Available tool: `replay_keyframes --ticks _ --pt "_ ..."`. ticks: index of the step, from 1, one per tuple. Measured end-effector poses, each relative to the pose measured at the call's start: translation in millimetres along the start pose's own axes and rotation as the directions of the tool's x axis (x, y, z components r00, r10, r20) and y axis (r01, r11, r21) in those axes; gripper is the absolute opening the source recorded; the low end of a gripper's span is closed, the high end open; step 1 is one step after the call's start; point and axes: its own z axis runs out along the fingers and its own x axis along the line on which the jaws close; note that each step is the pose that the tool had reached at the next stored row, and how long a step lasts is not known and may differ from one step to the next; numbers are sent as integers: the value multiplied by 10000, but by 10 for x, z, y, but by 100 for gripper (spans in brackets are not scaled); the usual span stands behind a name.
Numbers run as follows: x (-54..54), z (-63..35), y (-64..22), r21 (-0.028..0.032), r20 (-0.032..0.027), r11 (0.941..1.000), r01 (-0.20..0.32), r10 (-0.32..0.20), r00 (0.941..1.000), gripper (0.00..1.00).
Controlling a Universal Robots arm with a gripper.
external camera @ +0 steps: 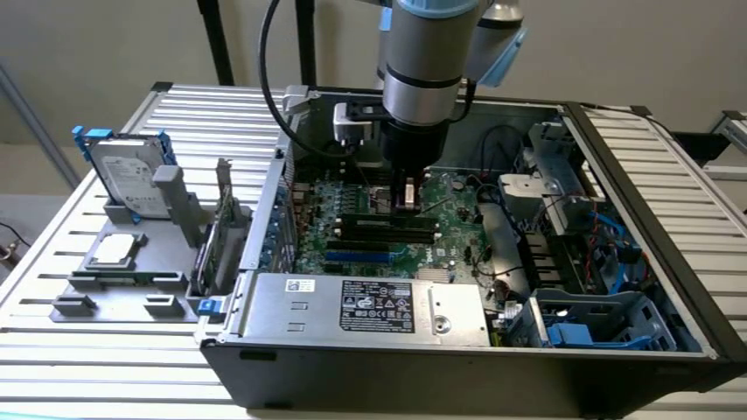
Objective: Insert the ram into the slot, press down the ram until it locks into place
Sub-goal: 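Insert the ram into the slot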
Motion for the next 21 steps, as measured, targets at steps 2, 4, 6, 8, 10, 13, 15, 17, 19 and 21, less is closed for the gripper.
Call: replay_keyframes --ticks 2,4,6,8,10,13,15,17,19,21 --pt "0 15 0 0 -1 10000 0 0 10000 13" --pt "0 30 0 0 0 10000 0 0 10000 13" --pt "0 42 -1 0 -1 10000 0 0 10000 13" --pt "0 53 -1 0 -1 10000 0 0 10000 13" --pt "0 62 -1 -1 -1 10000 -10 10 10000 13" --pt "0 70 -1 -1 0 10000 -34 34 10000 13" --pt "0 74 -1 -1 -1 10000 -51 51 10000 13" --pt "0 78 -1 -1 1 10000 -69 69 10000 13" --pt "0 82 -1 -1 6 10000 -84 84 10000 13" --pt "-1 88 -1 -1 31 10000 -91 91 10000 13"
